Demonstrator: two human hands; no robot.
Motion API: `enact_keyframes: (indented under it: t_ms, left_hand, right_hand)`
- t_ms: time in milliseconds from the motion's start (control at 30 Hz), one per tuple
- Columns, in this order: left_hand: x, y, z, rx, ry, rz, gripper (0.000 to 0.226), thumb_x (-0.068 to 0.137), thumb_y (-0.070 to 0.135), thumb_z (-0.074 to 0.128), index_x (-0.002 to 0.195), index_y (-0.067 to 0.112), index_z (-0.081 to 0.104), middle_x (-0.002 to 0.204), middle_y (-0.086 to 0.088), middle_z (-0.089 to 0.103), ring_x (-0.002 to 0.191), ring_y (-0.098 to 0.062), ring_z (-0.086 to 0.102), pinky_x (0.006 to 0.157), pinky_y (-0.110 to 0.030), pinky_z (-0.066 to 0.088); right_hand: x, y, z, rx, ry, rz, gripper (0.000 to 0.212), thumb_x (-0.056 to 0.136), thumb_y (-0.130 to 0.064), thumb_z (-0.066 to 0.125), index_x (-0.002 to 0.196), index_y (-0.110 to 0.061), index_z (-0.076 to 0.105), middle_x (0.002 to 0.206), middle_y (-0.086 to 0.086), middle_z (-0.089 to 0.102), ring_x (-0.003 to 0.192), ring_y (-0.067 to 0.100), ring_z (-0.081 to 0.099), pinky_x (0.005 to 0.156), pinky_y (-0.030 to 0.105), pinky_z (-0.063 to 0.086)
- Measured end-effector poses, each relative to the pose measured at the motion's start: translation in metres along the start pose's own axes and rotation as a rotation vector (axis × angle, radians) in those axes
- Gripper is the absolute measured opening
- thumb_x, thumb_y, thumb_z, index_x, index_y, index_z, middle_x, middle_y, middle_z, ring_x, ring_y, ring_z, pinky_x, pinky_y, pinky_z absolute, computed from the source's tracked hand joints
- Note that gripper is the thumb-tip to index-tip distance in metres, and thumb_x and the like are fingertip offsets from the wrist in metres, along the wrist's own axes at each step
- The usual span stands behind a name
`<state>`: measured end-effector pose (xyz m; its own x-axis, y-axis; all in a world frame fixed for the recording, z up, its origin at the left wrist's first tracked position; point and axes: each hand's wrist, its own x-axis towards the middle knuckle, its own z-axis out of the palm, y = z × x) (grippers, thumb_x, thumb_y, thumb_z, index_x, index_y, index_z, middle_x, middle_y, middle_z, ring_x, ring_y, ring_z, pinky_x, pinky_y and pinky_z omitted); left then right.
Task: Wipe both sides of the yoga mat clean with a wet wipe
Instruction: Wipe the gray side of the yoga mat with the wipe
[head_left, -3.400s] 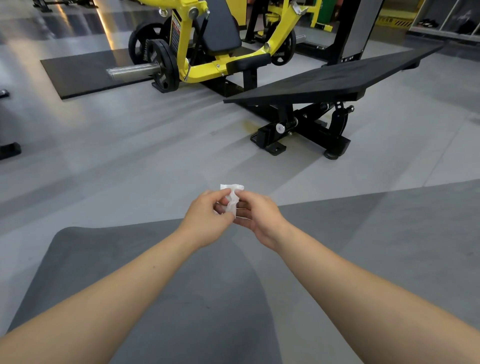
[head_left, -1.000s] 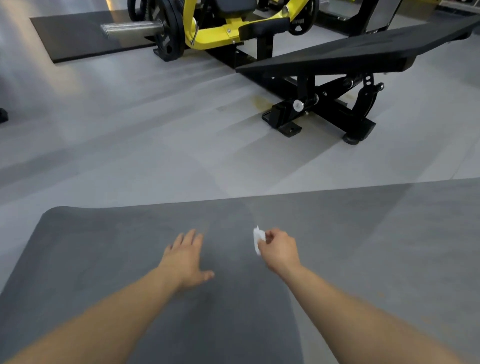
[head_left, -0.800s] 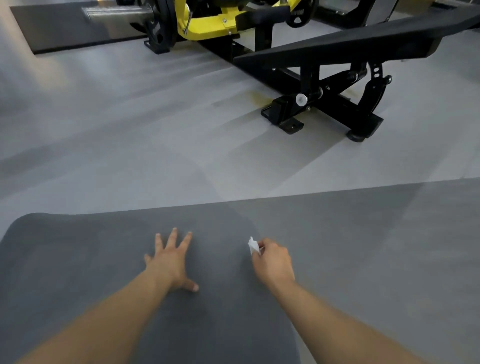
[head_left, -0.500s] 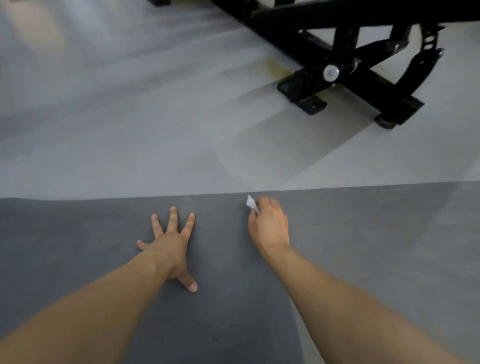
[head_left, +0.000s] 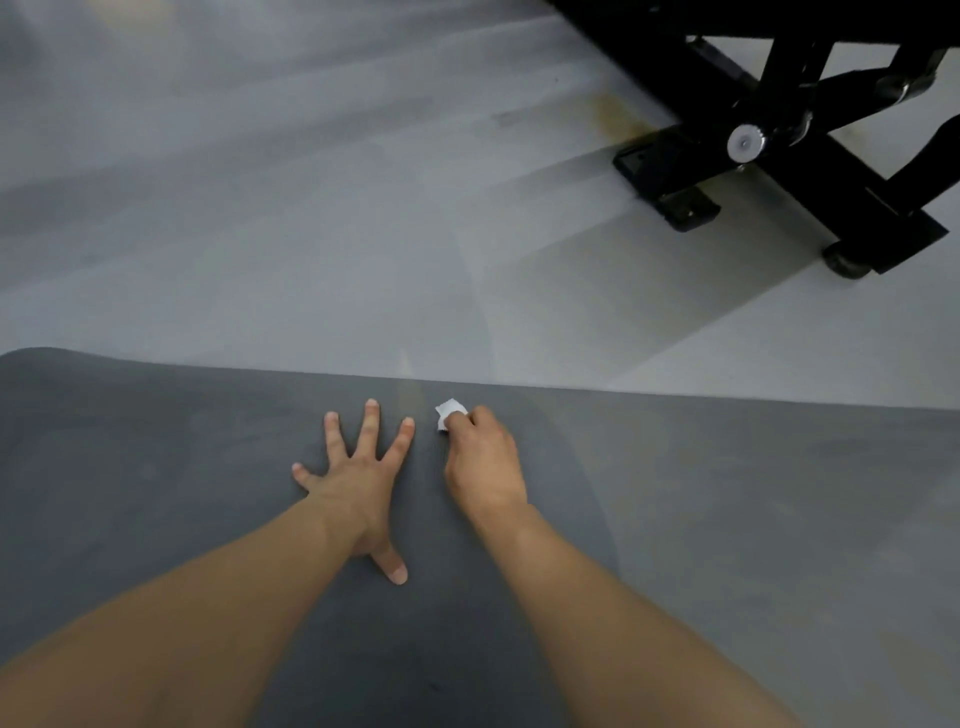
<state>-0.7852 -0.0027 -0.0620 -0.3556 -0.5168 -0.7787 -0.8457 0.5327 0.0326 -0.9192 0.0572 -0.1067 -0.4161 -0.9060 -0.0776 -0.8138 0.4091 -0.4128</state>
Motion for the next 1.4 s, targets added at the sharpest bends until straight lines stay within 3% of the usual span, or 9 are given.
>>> enact_keyframes:
  t_ms: [100, 233, 333, 533, 667, 833, 933, 1200, 1400]
  left_hand:
    - [0.002, 0.0, -0.004, 0.0, 0.005, 0.001, 0.17, 0.041, 0.058, 0.097, 0.145, 0.044, -0.038, 0.144, 0.003, -0.058, 0.14, -0.046, -0.039, 0.11, -0.078, 0.017]
    - [0.004, 0.0, -0.002, 0.006, 0.017, -0.001, 0.171, 0.04, 0.059, 0.096, 0.144, 0.044, -0.038, 0.144, 0.003, -0.058, 0.14, -0.046, -0.039, 0.11, -0.078, 0.017]
    - [0.003, 0.0, -0.003, 0.005, 0.014, 0.003, 0.171, 0.039, 0.06, 0.096, 0.144, 0.045, -0.038, 0.144, 0.003, -0.057, 0.14, -0.046, -0.039, 0.11, -0.078, 0.017]
    - [0.0, 0.0, -0.004, 0.005, 0.024, 0.006, 0.172, 0.036, 0.06, 0.097, 0.146, 0.045, -0.035, 0.145, 0.004, -0.056, 0.141, -0.044, -0.039, 0.109, -0.078, 0.018]
    - [-0.001, 0.0, -0.006, 0.003, 0.024, 0.011, 0.172, 0.037, 0.06, 0.096, 0.146, 0.046, -0.035, 0.145, 0.004, -0.056, 0.141, -0.044, -0.039, 0.11, -0.077, 0.019]
    - [0.001, 0.0, -0.006, -0.001, 0.025, 0.011, 0.173, 0.036, 0.06, 0.097, 0.145, 0.046, -0.036, 0.145, 0.004, -0.056, 0.141, -0.044, -0.039, 0.11, -0.078, 0.019]
    - [0.0, 0.001, -0.008, 0.0, 0.022, 0.009, 0.173, 0.036, 0.061, 0.097, 0.145, 0.046, -0.036, 0.145, 0.004, -0.055, 0.141, -0.045, -0.038, 0.109, -0.078, 0.019]
    - [-0.004, 0.002, -0.007, 0.006, 0.044, 0.012, 0.172, 0.034, 0.062, 0.096, 0.146, 0.047, -0.034, 0.147, 0.005, -0.054, 0.143, -0.043, -0.036, 0.109, -0.077, 0.021]
    - [-0.003, 0.0, -0.007, -0.003, 0.047, 0.017, 0.174, 0.031, 0.063, 0.096, 0.146, 0.048, -0.034, 0.147, 0.006, -0.053, 0.143, -0.043, -0.036, 0.108, -0.078, 0.022]
  right_hand:
    - [0.006, 0.059, -0.023, -0.16, -0.006, -0.071, 0.028, 0.078, 0.004, 0.056, 0.103, -0.003, 0.066, 0.092, 0.02, 0.057, 0.076, 0.039, 0.058, 0.066, 0.039, 0.046]
    - [-0.001, 0.144, -0.064, -0.171, 0.165, 0.237, 0.025, 0.078, 0.004, 0.06, 0.101, -0.002, 0.07, 0.093, 0.024, 0.058, 0.07, 0.045, 0.06, 0.062, 0.042, 0.048]
    - [0.005, 0.131, -0.06, -0.026, 0.287, 0.379, 0.025, 0.086, 0.0, 0.055, 0.103, -0.007, 0.071, 0.096, 0.022, 0.061, 0.079, 0.044, 0.06, 0.069, 0.04, 0.047]
    - [0.028, 0.01, 0.004, 0.057, 0.095, 0.119, 0.033, 0.089, -0.006, 0.047, 0.117, -0.012, 0.064, 0.108, 0.014, 0.06, 0.098, 0.036, 0.058, 0.083, 0.038, 0.043]
    - [0.028, 0.044, -0.015, -0.039, 0.034, -0.01, 0.029, 0.085, -0.002, 0.05, 0.11, -0.006, 0.065, 0.105, 0.019, 0.057, 0.09, 0.04, 0.058, 0.078, 0.041, 0.045]
    - [0.003, 0.178, -0.083, -0.096, 0.209, 0.369, 0.023, 0.086, 0.001, 0.054, 0.105, 0.0, 0.067, 0.108, 0.025, 0.058, 0.087, 0.045, 0.061, 0.078, 0.042, 0.048]
    - [0.003, 0.191, -0.092, -0.019, 0.284, 0.539, 0.024, 0.088, -0.003, 0.053, 0.107, -0.004, 0.068, 0.108, 0.024, 0.061, 0.094, 0.043, 0.058, 0.082, 0.04, 0.045]
    - [0.003, 0.016, -0.001, 0.07, 0.055, 0.08, 0.029, 0.086, -0.003, 0.05, 0.112, -0.007, 0.064, 0.108, 0.015, 0.058, 0.095, 0.036, 0.057, 0.084, 0.038, 0.043]
    - [0.002, 0.108, -0.055, -0.148, 0.011, 0.141, 0.027, 0.086, -0.004, 0.052, 0.111, -0.006, 0.061, 0.115, 0.016, 0.056, 0.103, 0.036, 0.057, 0.085, 0.037, 0.042]
